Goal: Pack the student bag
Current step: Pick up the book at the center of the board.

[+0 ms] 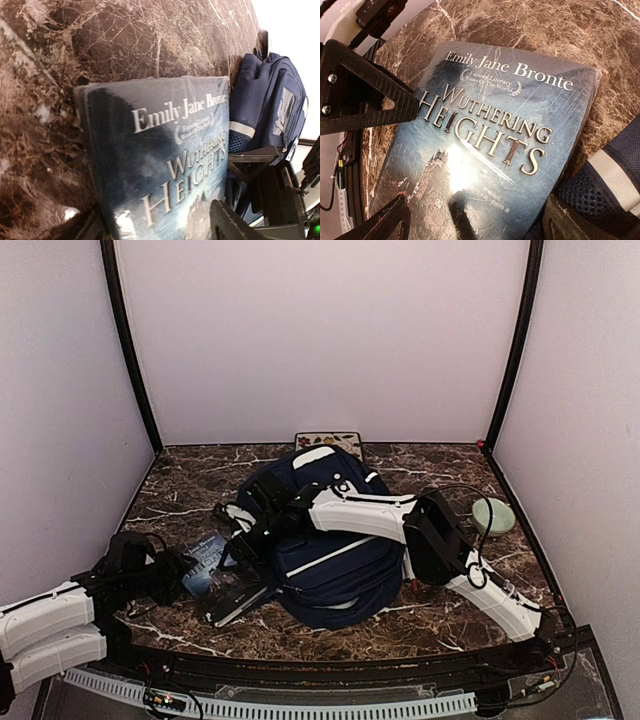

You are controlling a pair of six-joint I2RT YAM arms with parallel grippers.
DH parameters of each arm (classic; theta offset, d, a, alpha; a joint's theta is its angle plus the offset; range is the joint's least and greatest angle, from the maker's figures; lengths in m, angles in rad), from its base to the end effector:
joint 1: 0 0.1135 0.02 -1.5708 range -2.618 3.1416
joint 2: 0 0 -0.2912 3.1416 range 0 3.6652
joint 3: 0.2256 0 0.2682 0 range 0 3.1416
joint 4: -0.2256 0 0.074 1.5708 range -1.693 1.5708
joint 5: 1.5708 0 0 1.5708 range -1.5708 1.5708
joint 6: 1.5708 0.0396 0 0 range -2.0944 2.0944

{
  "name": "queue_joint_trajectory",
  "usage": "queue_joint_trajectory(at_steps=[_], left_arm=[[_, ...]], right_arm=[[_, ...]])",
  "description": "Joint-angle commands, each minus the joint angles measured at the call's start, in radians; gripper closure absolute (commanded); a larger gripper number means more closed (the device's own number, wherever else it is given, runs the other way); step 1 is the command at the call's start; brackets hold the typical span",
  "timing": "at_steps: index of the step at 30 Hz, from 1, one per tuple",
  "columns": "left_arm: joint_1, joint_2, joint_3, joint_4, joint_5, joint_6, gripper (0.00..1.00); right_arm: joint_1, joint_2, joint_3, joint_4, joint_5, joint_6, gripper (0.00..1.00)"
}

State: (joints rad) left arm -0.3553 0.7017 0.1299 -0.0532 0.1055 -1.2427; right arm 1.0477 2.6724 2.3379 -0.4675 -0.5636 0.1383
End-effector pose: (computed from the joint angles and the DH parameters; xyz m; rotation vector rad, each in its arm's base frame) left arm 0.1315 -0.0532 0.1441 -0.9634 2.1766 -0.9600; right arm 0.2919 0.5486 0.1388 -1.3891 2.1611 1.1894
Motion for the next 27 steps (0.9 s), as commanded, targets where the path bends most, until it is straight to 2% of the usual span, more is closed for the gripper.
queue_joint_trajectory(at_steps=[1,6,15,19,22,24,27], left_arm=[[-0.023,0.046,-0.005,0.416,0.203,-0.027,0.35],[-0.023,0.028,0.019,0.459,0.214,-0.012,0.58],[-0.023,-0.098,0.047,0.483,0.194,0.008,0.58],[-0.024,-0.095,0.037,0.471,0.207,0.014,0.47],[-0.023,-0.056,0.029,0.541,0.226,0.007,0.47],[-0.023,-0.024,0.062,0.483,0.225,0.004,0.51],[-0.023,0.014,0.096,0.396,0.216,0.018,0.63]], right_arm=[[0.035,0.131,-0.074,-0.098,-0.076,0.018,0.09],[0.035,0.131,-0.073,-0.092,-0.089,0.026,0.10],[0.034,0.133,-0.071,-0.071,-0.122,0.055,0.10],[0.027,0.121,-0.078,-0.048,-0.152,0.083,0.10],[0.024,0.117,-0.082,-0.035,-0.164,0.095,0.10],[0.023,0.114,-0.088,-0.031,-0.161,0.095,0.09],[0.020,0.108,-0.094,-0.031,-0.161,0.096,0.10]])
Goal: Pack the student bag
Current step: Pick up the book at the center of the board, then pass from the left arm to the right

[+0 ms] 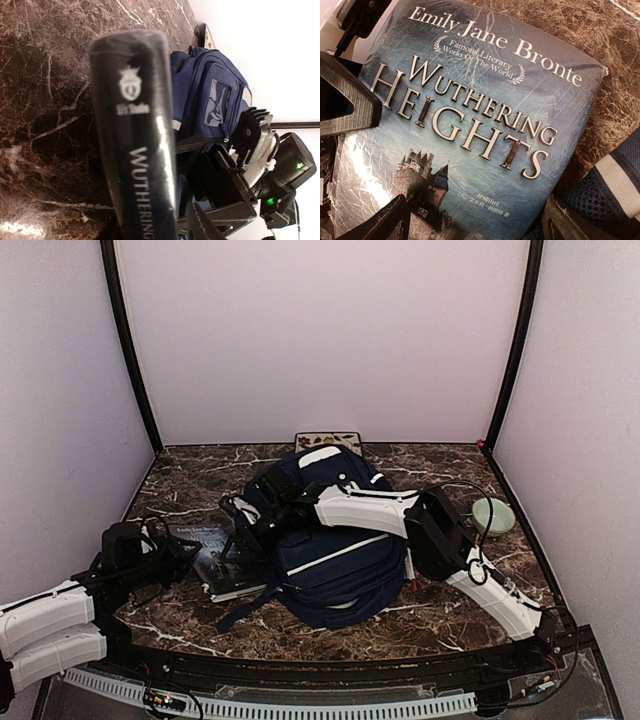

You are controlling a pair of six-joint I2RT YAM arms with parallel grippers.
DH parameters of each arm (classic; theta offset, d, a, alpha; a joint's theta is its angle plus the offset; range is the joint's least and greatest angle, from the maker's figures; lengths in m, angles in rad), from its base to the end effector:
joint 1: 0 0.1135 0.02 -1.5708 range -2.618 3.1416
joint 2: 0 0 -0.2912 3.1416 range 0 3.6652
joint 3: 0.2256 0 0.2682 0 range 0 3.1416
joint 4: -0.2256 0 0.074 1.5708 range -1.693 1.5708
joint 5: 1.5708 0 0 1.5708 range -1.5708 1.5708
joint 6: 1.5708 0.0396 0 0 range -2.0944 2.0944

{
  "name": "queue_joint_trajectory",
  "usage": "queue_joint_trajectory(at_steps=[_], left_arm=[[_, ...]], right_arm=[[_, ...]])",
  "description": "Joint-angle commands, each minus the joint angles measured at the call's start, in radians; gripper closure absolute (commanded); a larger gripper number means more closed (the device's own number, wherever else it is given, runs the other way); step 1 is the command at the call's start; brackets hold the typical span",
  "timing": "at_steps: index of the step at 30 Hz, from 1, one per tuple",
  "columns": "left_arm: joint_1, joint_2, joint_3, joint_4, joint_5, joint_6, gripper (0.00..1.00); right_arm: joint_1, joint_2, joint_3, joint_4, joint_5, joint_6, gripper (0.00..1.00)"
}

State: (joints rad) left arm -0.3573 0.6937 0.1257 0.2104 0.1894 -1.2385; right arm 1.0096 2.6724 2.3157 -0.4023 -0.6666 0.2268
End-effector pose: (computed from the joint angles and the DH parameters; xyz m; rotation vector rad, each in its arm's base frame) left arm 0.1421 -0.0610 0.1701 -0.7808 1.9848 -1.1983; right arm 0.3102 0.5395 0.1378 -1.3093 2.1888 1.3401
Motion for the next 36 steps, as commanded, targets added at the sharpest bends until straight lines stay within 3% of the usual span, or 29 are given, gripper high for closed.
queue_joint_trajectory(at_steps=[1,8,14,18,24,31,36], left_arm=[[-0.022,0.024,0.108,0.103,0.127,0.020,0.68],[-0.022,-0.065,0.255,-0.215,0.043,0.117,0.86],[-0.021,-0.096,0.479,-0.454,-0.018,0.247,0.95],[-0.022,-0.042,0.595,-0.562,-0.079,0.385,0.97],[-0.022,0.032,0.639,-0.354,-0.095,0.495,1.00],[-0.025,0.199,0.689,-0.088,0.021,0.574,1.00],[-0.073,0.322,0.714,0.066,0.085,0.586,1.00]], right_arm=[[0.057,0.103,-0.075,-0.096,-0.061,0.008,0.10],[0.042,-0.009,-0.124,-0.079,-0.068,0.024,0.09],[0.015,-0.177,-0.127,-0.062,-0.092,0.068,0.01],[-0.039,-0.306,-0.156,-0.043,-0.108,0.053,0.00],[-0.162,-0.486,-0.298,-0.035,-0.048,-0.050,0.00],[-0.352,-0.693,-0.519,-0.005,0.100,-0.167,0.00],[-0.515,-0.806,-0.625,0.004,0.091,-0.186,0.00]])
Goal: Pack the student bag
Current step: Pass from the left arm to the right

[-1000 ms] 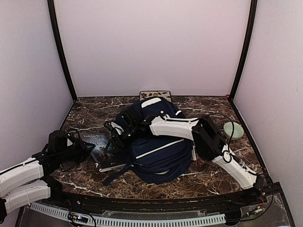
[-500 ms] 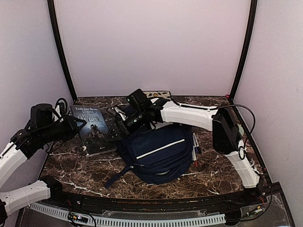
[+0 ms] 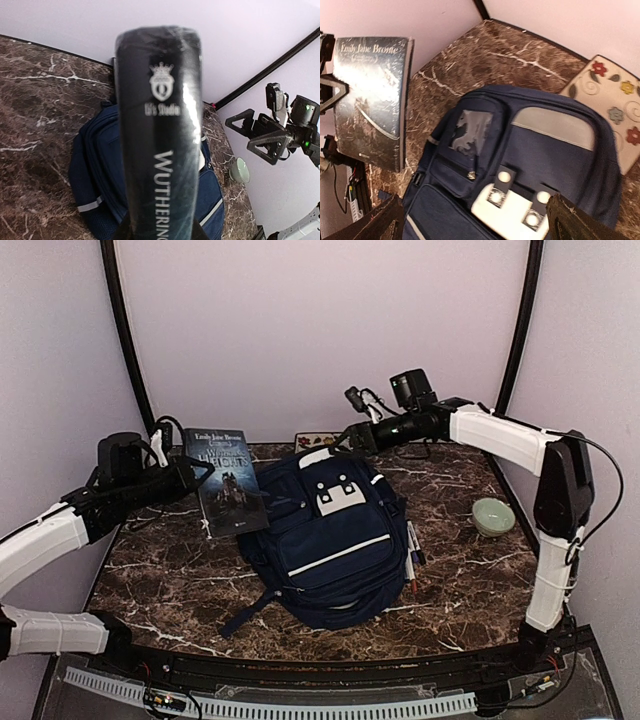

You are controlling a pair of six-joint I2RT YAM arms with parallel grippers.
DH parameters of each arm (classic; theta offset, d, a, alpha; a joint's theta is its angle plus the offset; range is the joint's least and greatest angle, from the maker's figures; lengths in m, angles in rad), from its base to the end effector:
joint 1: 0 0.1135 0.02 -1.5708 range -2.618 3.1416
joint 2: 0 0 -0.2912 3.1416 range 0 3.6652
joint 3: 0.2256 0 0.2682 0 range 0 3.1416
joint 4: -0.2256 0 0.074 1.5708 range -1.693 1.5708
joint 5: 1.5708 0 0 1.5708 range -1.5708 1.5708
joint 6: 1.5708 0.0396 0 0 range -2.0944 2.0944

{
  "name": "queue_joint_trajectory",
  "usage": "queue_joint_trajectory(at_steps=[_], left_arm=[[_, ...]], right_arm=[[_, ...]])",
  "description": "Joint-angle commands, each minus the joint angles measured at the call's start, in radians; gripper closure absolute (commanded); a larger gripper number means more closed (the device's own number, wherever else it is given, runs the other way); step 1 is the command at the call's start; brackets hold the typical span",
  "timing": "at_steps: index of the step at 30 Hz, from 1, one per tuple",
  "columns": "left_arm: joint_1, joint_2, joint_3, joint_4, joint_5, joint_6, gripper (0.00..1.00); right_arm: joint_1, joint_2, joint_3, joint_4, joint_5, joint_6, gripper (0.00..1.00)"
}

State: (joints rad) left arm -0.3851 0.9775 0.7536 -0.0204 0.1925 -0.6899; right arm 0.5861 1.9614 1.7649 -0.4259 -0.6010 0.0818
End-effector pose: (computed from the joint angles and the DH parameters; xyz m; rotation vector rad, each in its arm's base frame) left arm 0.2149 -0.0953 0.3281 -0.1473 1.9069 -0.9211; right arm 0.3922 0.2873 0.3284 -0.8987 2.0684 1.0268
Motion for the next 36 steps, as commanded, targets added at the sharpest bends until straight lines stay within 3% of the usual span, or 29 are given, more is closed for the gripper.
queue_joint_trajectory(at_steps=[1,3,6,8,10,13,17,21,29,31,36], left_arm=[[-0.069,0.064,0.100,0.315,0.074,0.047,1.00],[-0.108,0.112,0.115,0.382,0.082,0.056,1.00],[-0.150,0.189,0.126,0.522,0.134,0.043,1.00],[-0.190,0.234,0.165,0.522,0.107,0.068,1.00],[-0.238,0.273,0.211,0.486,0.088,0.104,1.00],[-0.267,0.329,0.208,0.633,0.163,0.045,1.00],[-0.281,0.393,0.192,0.799,0.222,-0.037,1.00],[-0.283,0.447,0.177,0.964,0.265,-0.135,1.00],[-0.282,0.526,0.185,1.147,0.274,-0.276,1.00],[-0.284,0.553,0.199,1.183,0.285,-0.299,1.00],[-0.283,0.602,0.217,1.238,0.289,-0.332,1.00]], right_arm=[[-0.132,-0.112,-0.106,0.044,0.001,-0.018,0.00],[-0.196,-0.126,-0.150,0.059,-0.088,0.001,0.00],[-0.225,-0.124,-0.148,-0.026,-0.215,-0.114,0.04],[-0.223,-0.143,-0.160,-0.064,-0.313,-0.182,0.08],[-0.223,-0.180,-0.219,-0.010,-0.406,-0.173,0.10],[-0.200,-0.230,-0.338,0.138,-0.516,-0.100,0.10],[-0.151,-0.268,-0.406,0.232,-0.557,-0.063,0.10],[-0.137,-0.311,-0.502,0.433,-0.582,0.073,0.09],[-0.127,-0.351,-0.595,0.550,-0.621,0.118,0.10],[-0.120,-0.360,-0.637,0.632,-0.629,0.242,0.10],[-0.114,-0.361,-0.641,0.689,-0.639,0.342,0.15]])
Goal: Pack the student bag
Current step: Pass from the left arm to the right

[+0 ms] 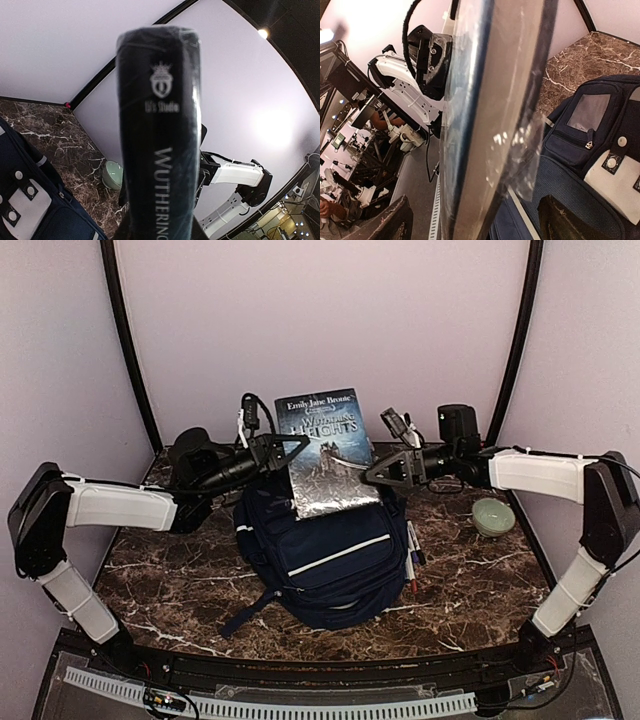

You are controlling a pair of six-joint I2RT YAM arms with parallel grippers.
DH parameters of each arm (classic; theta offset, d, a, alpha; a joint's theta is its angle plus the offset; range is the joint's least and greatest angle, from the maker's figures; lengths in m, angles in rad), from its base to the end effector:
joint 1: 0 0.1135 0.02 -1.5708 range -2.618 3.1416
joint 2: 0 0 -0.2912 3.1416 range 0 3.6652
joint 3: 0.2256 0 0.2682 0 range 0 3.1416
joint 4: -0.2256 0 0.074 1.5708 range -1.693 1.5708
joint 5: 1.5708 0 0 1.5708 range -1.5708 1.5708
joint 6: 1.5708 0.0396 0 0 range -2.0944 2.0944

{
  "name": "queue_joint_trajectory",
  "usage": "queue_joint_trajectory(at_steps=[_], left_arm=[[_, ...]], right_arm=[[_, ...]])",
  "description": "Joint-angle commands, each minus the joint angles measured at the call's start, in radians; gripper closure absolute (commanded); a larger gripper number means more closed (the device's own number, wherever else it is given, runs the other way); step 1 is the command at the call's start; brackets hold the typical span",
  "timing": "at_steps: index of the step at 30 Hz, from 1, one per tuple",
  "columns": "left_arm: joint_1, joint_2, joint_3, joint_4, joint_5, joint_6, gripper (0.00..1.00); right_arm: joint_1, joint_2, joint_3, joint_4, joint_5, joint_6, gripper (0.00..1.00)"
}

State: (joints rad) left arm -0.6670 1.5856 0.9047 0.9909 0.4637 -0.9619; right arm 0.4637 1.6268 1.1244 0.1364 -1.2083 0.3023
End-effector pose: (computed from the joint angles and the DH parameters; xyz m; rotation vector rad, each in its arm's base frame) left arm 0.2793 -0.2424 0.3201 0.2466 1.4765 -1.6504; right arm 0.3202 0.2015 0.2994 -1.0183 1.7627 1.6501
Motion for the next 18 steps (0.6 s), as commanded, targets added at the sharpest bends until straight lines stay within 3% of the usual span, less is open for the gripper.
queue_joint_trajectory(at_steps=[1,10,18], left_arm=[[-0.001,0.002,0.065,0.236,0.018,-0.064,1.00],[-0.001,0.034,0.065,0.254,0.015,-0.072,1.00],[-0.003,0.051,0.078,0.254,0.016,-0.072,1.00]], right_arm=[[0.009,-0.025,-0.001,0.141,-0.035,0.142,0.16],[0.013,0.015,-0.055,0.426,-0.067,0.425,0.30],[0.022,0.055,-0.012,0.339,-0.031,0.413,0.49]])
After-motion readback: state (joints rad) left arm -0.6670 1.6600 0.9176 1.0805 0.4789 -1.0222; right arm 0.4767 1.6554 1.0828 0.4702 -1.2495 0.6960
